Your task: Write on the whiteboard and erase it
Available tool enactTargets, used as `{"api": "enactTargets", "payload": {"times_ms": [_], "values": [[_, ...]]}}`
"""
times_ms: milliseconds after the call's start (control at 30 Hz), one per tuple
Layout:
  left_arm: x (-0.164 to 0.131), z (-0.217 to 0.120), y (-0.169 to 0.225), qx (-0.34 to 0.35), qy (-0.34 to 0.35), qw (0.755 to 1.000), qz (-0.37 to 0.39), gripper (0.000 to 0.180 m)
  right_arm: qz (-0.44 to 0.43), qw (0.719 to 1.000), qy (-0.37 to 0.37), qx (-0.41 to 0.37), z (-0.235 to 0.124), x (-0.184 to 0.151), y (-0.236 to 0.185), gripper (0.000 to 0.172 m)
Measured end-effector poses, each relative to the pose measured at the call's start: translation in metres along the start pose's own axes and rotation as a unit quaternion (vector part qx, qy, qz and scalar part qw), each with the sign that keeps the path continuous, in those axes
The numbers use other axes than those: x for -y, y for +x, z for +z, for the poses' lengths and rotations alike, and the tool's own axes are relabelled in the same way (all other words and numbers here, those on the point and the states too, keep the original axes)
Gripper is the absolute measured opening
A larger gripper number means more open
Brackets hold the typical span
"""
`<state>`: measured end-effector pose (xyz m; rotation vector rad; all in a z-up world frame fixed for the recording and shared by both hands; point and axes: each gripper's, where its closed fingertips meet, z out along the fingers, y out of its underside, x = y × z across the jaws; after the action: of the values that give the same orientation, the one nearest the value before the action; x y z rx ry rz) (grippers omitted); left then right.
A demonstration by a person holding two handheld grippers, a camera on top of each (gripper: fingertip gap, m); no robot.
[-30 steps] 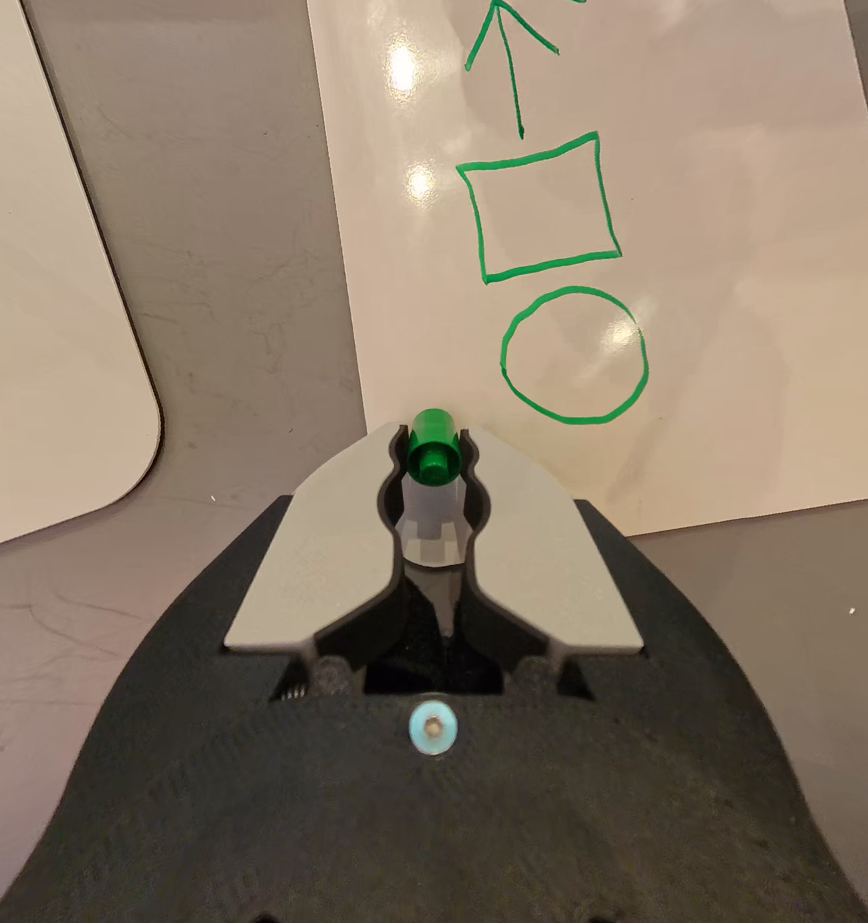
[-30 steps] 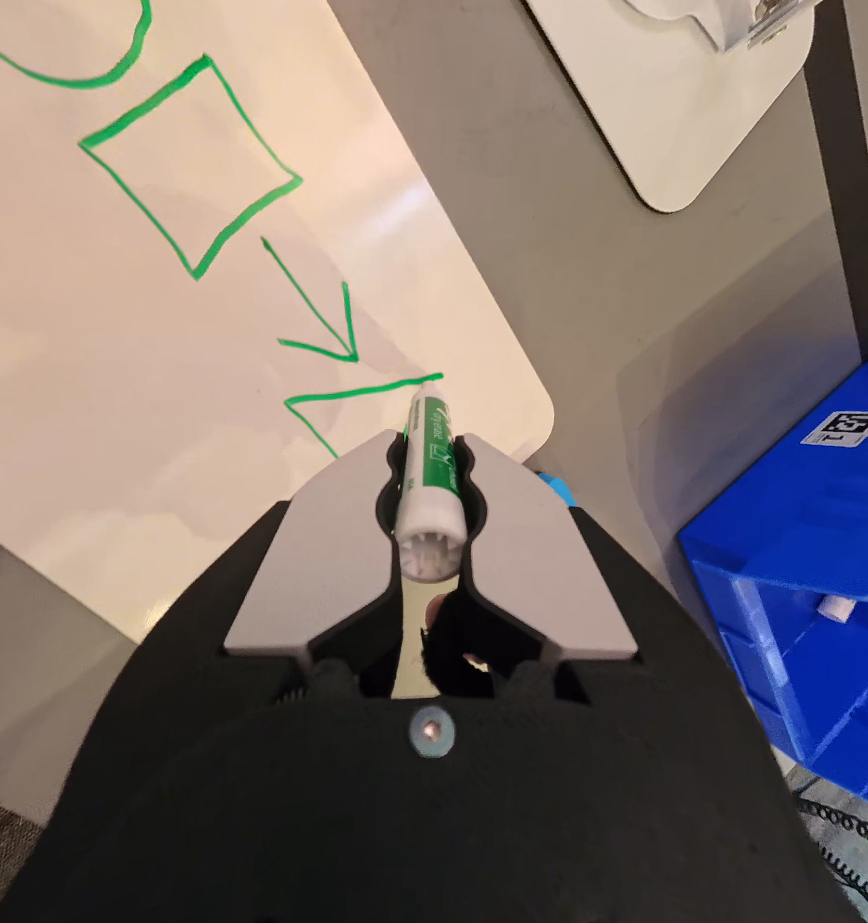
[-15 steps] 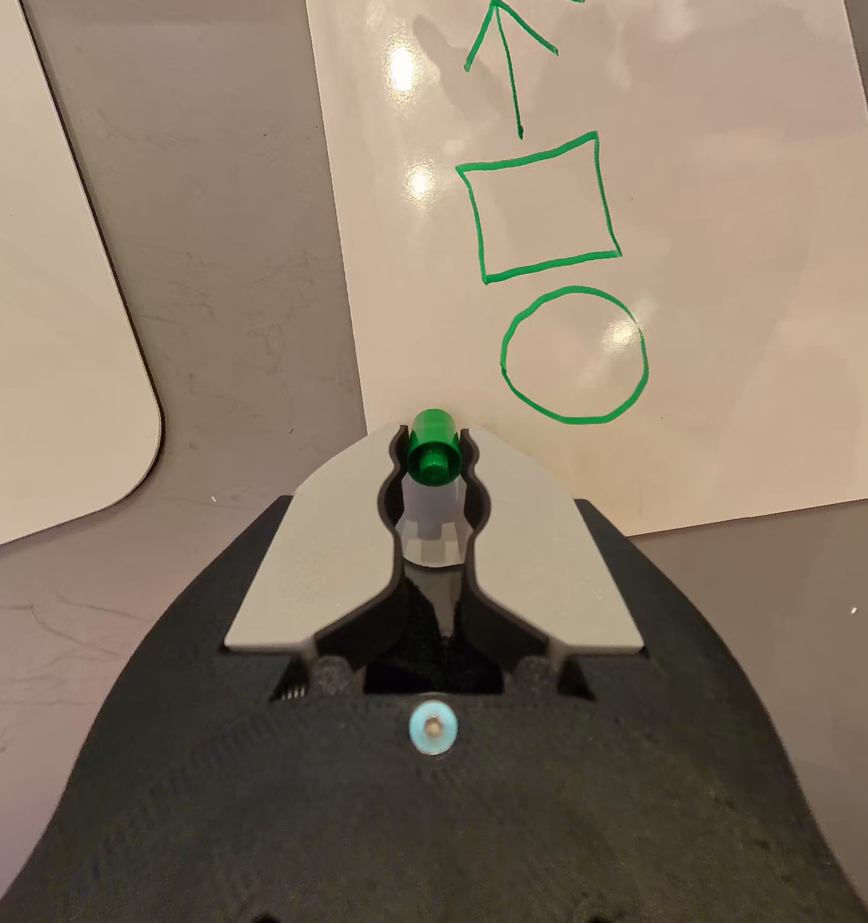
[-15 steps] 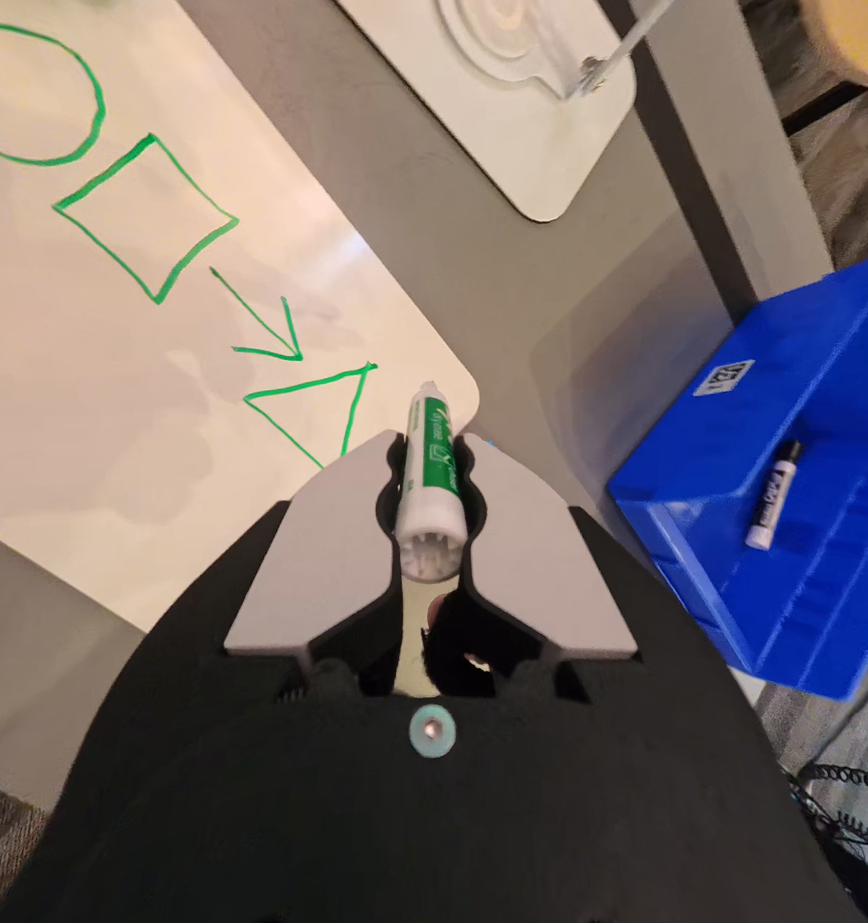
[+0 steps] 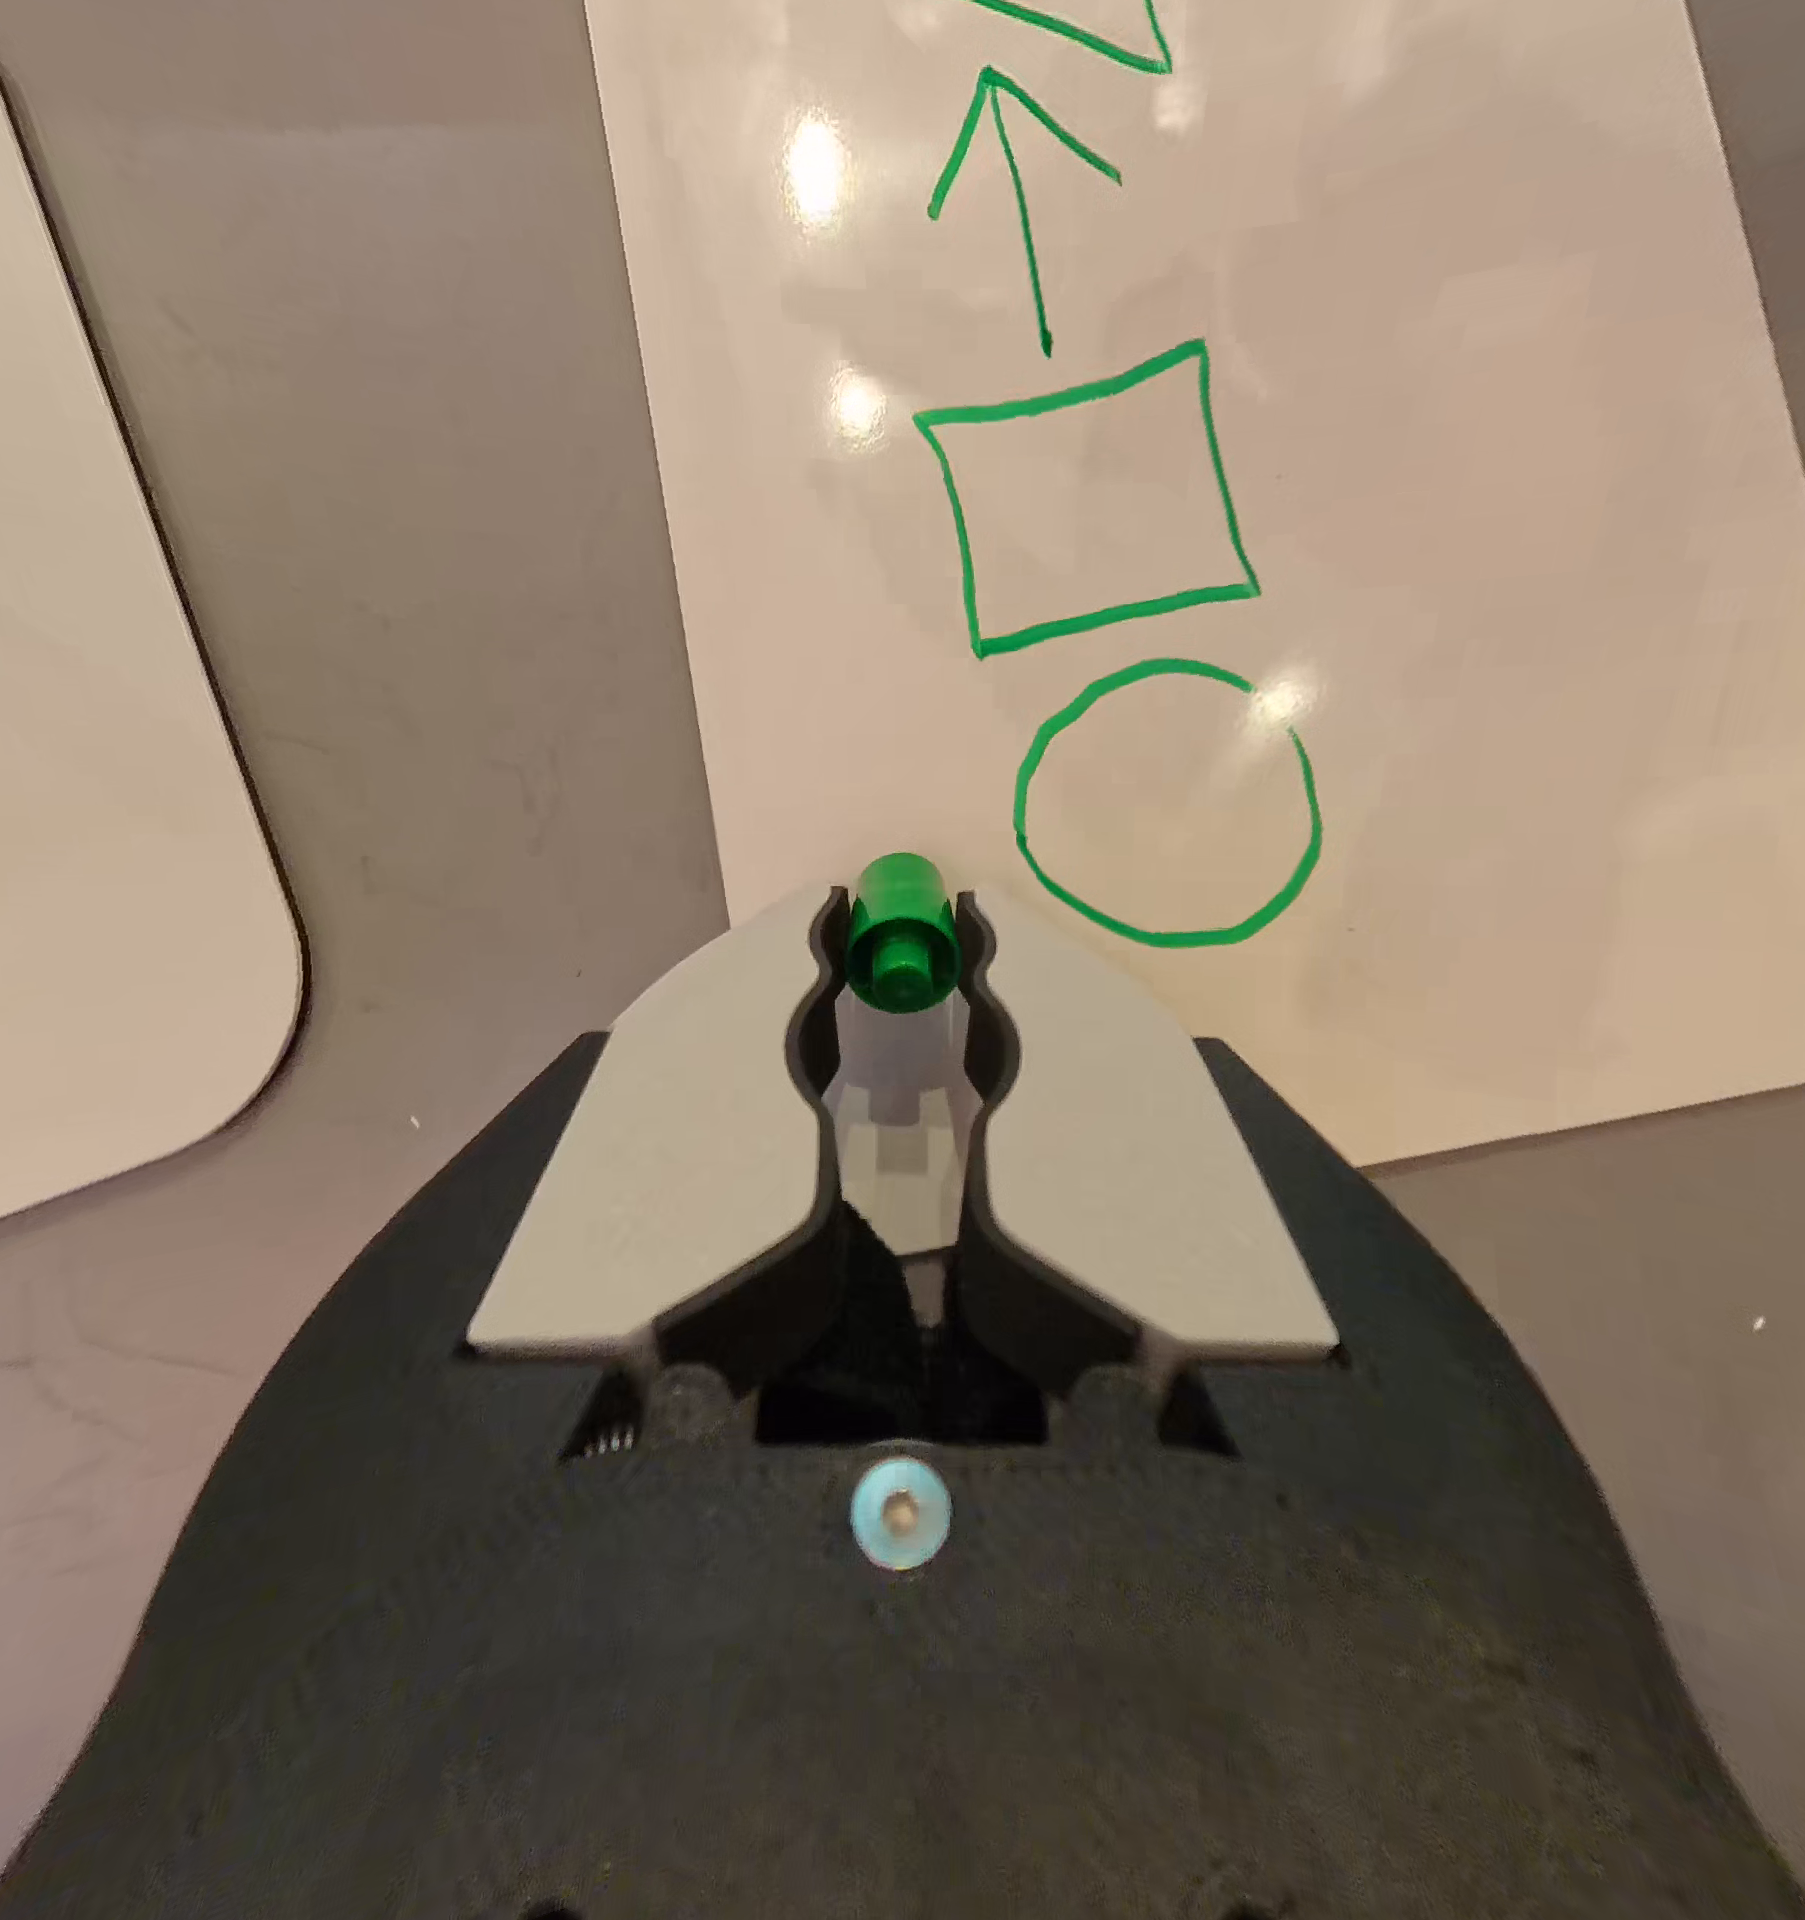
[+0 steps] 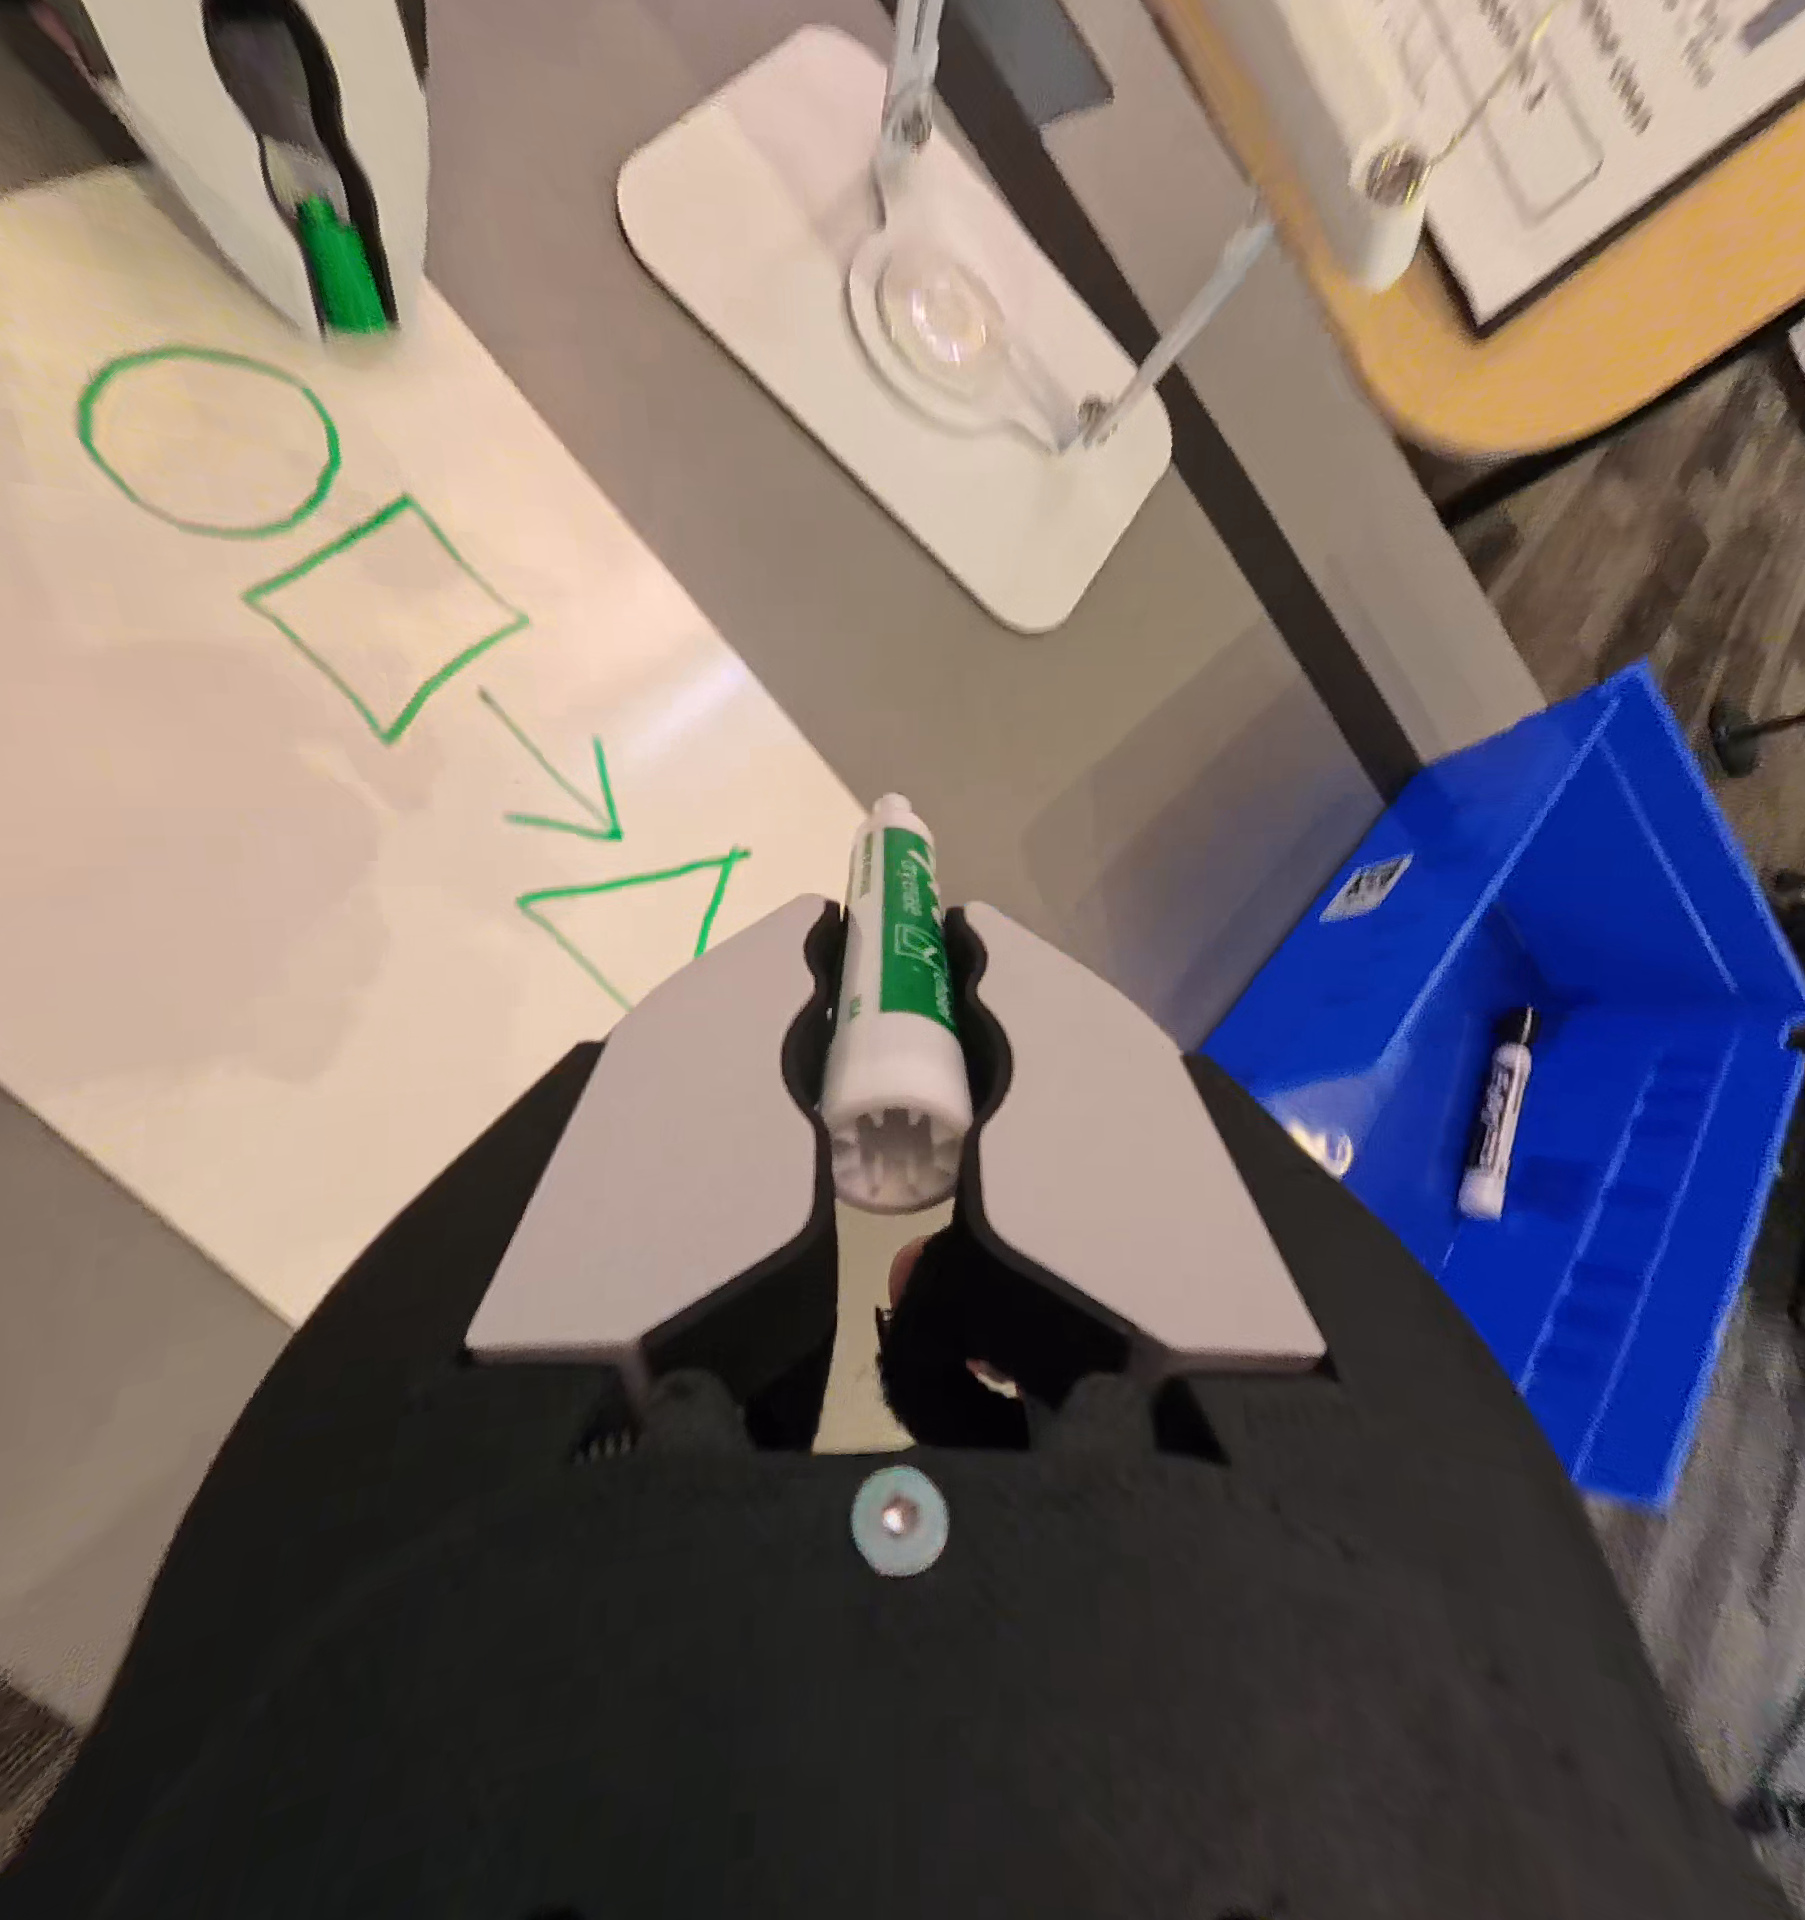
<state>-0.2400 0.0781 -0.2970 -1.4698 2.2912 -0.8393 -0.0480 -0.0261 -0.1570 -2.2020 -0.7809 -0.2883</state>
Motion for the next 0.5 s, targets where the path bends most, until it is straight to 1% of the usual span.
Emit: {"api": "enactTargets", "payload": {"times_ms": [100,200,267,400,500], "values": [[0.003,0.002,-0.001,-0.012,0.011,1.000,-0.008,0.020,-0.022,0.998,0.049,0.027,0.014,0.022,0.018,0.020],[0.000,-0.003,-0.010,-0.004,0.016,1.000,-0.022,0.020,-0.042,0.993,0.091,0.061,0.027,0.045,0.034,0.020],[0.007,-0.008,-0.013,0.001,0.039,0.999,-0.028,0.020,-0.058,0.989,0.114,0.076,0.033,0.059,0.041,0.020],[0.049,-0.024,-0.016,0.021,0.137,0.990,-0.025,0.020,-0.084,0.982,0.143,0.092,0.045,0.077,0.041,0.020],[0.089,-0.046,-0.016,0.034,0.243,0.969,-0.023,0.020,-0.083,0.971,0.189,0.122,0.047,0.092,0.025,0.020]]}}
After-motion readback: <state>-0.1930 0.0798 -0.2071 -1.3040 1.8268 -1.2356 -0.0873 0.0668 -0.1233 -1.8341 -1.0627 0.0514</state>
